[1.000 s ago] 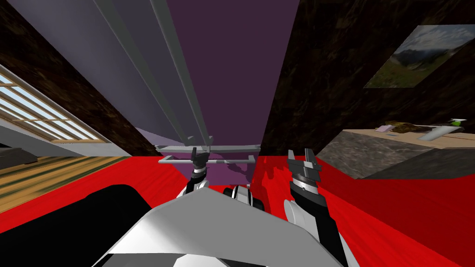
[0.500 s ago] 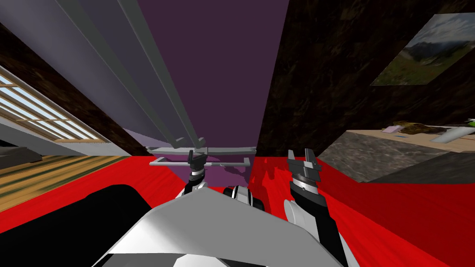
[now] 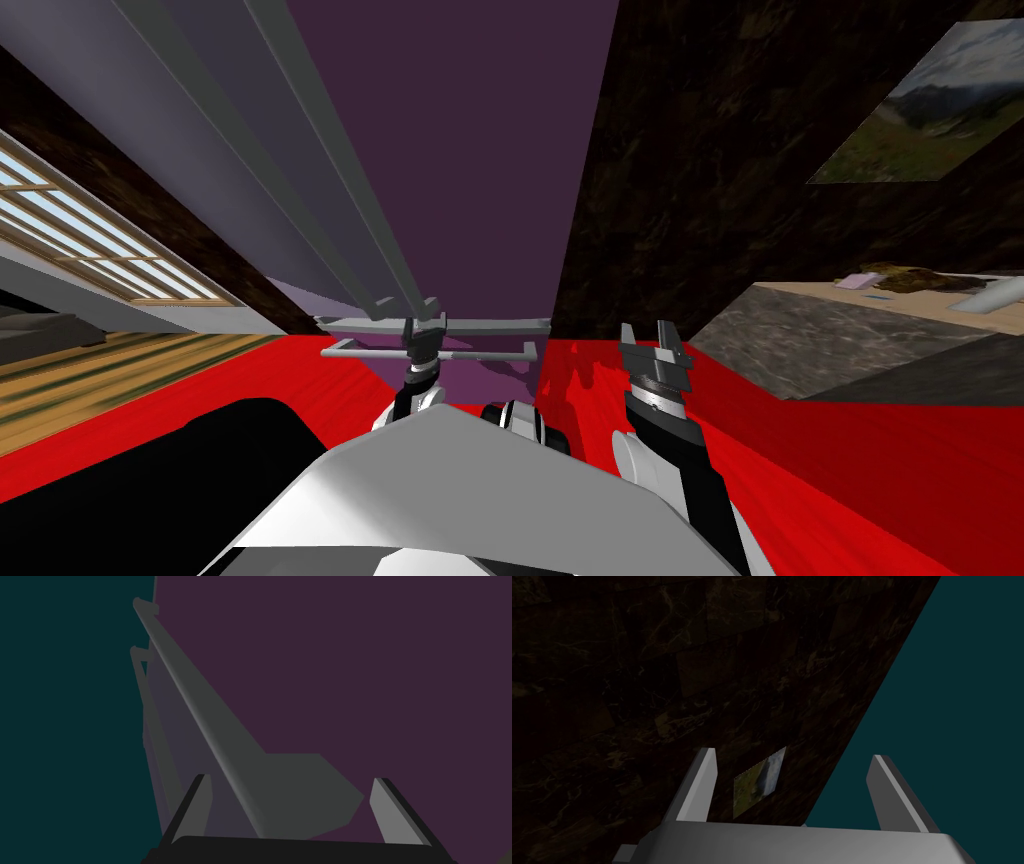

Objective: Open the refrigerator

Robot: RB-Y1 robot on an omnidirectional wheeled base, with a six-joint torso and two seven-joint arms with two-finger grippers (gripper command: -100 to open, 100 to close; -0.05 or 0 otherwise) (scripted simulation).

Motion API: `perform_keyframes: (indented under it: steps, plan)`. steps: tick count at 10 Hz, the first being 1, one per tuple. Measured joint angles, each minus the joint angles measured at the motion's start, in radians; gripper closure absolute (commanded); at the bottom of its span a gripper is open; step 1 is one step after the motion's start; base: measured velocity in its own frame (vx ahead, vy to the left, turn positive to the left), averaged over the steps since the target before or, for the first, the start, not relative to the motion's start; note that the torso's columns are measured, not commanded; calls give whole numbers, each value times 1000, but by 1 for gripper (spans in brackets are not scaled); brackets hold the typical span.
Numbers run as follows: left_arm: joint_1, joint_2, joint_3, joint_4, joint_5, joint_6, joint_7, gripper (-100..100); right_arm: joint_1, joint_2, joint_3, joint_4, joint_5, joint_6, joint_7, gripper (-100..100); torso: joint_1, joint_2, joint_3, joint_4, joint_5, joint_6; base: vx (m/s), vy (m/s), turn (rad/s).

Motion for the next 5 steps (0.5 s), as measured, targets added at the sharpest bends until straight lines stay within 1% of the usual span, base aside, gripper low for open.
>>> perform_keyframes:
  steps: [1, 2, 5]
  plan:
    - [5, 7, 5, -17, 7, 17, 1, -100, 0, 0, 0, 0, 0, 0, 0, 0, 0, -1, -1, 1, -1, 0, 4, -8, 9]
    - [5, 8, 7, -19, 8, 20, 1, 100, 0, 0, 0, 0, 0, 0, 0, 0, 1, -1, -1, 0, 0, 1, -13, 18, -44]
    - [5, -12, -10, 32, -14, -37, 3, 100, 0, 0, 0, 0, 0, 0, 0, 0, 4, -1, 0, -1, 2, 0, -26, 21, -30]
